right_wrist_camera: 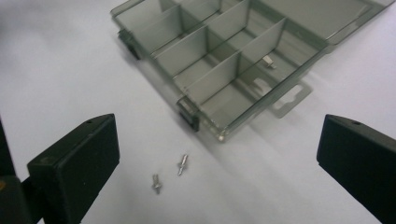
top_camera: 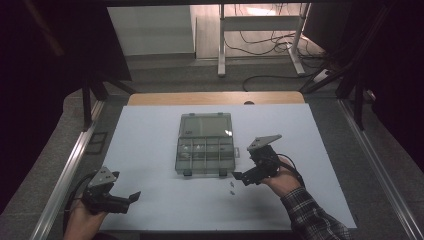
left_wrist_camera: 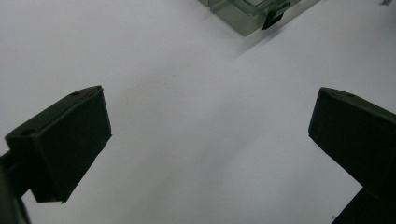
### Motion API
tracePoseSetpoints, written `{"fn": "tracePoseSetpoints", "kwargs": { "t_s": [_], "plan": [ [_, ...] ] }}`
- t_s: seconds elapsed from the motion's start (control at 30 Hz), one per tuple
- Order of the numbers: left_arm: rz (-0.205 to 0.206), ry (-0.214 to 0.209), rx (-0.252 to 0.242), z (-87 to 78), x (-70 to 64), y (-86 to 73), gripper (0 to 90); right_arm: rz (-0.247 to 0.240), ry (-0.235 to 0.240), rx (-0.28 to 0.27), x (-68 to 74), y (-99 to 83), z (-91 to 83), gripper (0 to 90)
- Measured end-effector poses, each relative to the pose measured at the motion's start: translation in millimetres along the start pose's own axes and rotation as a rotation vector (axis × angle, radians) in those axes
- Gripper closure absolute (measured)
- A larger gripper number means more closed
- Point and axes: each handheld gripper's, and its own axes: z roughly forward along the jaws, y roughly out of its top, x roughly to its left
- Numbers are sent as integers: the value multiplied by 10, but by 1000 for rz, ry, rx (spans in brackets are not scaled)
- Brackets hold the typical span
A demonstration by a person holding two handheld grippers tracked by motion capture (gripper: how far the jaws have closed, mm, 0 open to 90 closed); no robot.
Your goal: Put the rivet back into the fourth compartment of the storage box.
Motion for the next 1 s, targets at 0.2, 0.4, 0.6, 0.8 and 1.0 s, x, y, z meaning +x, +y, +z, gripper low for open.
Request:
{"fn": "tracePoseSetpoints", "kwargs": {
  "t_s": [0.2,0.4,0.6,0.8,1.0],
  "plan": [
    [11,-3,5,9,-14,4,0,5,34,15,78,-89,26,0],
    [15,-7,9,13,-16,4,0,-1,34,91,158,-158,73,0],
    [20,-8,15,19,-21,5,0,-3,43,131,213,-161,133,11],
    [26,-9,24,31,-28,6,0,-51,33,198,281,-188,216,136],
    [26,-9,24,32,-28,7,0,-101,18,273,344,-212,301,332]
  ]
}}
